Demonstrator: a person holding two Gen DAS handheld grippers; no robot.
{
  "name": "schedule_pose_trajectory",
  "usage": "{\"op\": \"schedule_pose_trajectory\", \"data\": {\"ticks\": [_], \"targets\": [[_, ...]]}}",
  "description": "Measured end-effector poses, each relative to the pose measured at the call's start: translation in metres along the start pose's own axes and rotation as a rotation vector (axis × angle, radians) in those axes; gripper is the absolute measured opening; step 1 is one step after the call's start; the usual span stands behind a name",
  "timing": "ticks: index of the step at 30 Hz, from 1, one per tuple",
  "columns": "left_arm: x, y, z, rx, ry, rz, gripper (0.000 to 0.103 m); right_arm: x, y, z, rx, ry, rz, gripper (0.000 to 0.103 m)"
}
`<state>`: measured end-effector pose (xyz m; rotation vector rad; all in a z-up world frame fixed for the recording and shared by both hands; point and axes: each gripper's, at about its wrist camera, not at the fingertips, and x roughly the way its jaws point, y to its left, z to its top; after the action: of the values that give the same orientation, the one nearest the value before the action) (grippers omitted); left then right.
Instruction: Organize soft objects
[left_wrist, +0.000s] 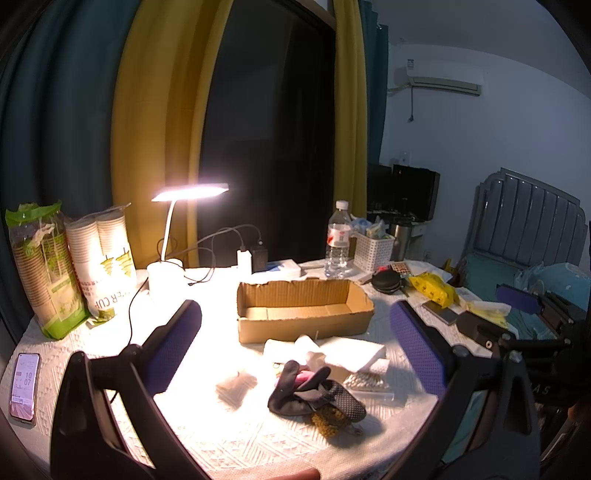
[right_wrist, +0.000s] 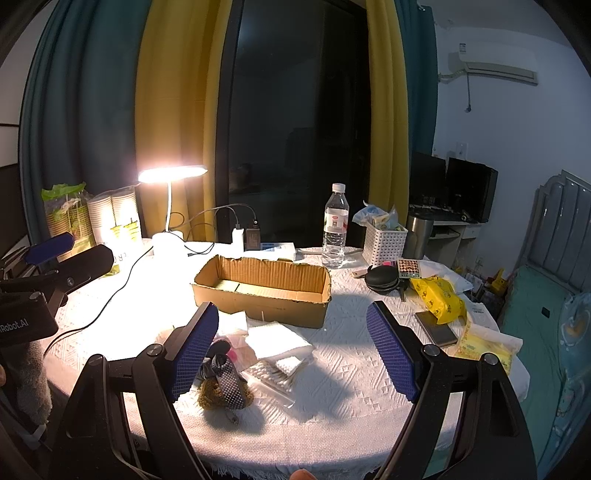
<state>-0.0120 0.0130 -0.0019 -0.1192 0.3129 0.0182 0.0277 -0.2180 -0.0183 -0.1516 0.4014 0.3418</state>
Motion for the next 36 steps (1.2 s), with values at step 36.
{"op": "schedule_pose_trajectory", "data": {"ticks": [36], "targets": [[0.077, 0.022, -0.041, -0.02, 0.214, 0.052, 0.102, 0.05, -0.012, -0.023, 0.041, 0.098, 0.039, 0.085]]}}
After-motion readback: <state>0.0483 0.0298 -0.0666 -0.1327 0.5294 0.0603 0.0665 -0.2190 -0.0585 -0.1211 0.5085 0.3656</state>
